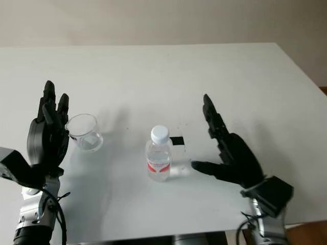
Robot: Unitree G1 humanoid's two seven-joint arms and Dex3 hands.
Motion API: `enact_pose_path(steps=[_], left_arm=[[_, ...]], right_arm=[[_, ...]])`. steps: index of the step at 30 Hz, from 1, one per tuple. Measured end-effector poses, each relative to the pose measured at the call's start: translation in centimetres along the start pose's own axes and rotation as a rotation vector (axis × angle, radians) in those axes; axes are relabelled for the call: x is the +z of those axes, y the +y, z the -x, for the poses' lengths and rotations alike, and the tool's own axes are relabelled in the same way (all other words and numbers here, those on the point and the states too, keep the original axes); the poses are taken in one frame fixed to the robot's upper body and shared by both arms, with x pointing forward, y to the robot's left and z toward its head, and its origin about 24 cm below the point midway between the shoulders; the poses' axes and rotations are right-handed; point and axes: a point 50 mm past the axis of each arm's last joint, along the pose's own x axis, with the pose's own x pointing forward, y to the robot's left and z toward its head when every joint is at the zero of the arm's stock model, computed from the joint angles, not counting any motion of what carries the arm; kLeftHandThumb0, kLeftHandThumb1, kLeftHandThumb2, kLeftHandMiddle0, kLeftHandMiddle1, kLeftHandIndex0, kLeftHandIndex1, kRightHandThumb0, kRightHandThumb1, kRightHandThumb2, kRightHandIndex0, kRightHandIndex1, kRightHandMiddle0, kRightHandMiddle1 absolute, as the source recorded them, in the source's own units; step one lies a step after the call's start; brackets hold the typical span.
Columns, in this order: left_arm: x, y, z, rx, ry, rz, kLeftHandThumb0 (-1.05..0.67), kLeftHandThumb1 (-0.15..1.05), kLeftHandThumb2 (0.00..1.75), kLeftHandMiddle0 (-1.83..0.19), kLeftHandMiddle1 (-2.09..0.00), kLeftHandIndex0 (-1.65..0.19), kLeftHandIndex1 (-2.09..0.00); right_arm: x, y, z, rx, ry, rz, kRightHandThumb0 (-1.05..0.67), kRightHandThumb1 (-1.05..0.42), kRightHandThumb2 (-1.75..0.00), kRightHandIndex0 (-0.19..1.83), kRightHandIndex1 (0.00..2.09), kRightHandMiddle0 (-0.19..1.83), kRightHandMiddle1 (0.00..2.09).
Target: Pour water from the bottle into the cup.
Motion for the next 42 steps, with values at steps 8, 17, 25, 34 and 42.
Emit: enact_pose_path(steps=[8, 17, 25, 34, 42], left_arm=[[0.0, 0.0, 0.0, 0.002, 0.005, 0.001, -0.87, 1.05, 0.71, 0.19, -0.29, 0.09, 0.00], [0.1, 0.0, 0.0, 0.001, 0.003, 0.001, -0.88, 1.05, 0.72, 0.19, -0.32, 0.07, 0.00], [0.1, 0.0, 0.0, 0.006, 0.003, -0.002, -0.88, 1.05, 0.72, 0.19, -0.33, 0.07, 0.00], [0.0, -0.1, 0.0, 0.005, 0.002, 0.003, -0.88, 1.05, 0.72, 0.19, -0.29, 0.09, 0.00], [-0.1, -0.2, 0.1, 0.021, 0.002, 0.011, -0.88, 1.05, 0.74, 0.19, -0.35, 0.07, 0.00]], right_arm=[[0.0, -0.1, 0.7, 0.021, 0.066, 0.025, -0.93, -0.93, -0.05, -0.19, 0.00, -0.19, 0.00], [-0.9, 2.3, -0.2, 0.104, 0.092, -0.026, -1.02, -0.97, -0.06, -0.19, 0.00, -0.19, 0.00], [-1.8, 5.1, -2.2, 0.161, 0.076, -0.075, -0.92, -0.99, -0.06, -0.19, 0.00, -0.19, 0.00], [-1.8, 6.4, -3.1, 0.249, 0.035, -0.117, -0.92, -0.99, -0.06, -0.19, 0.00, -0.19, 0.00], [-1.6, 7.1, -3.6, 0.260, 0.013, -0.132, -0.94, -0.98, -0.05, -0.19, 0.00, -0.19, 0.00]])
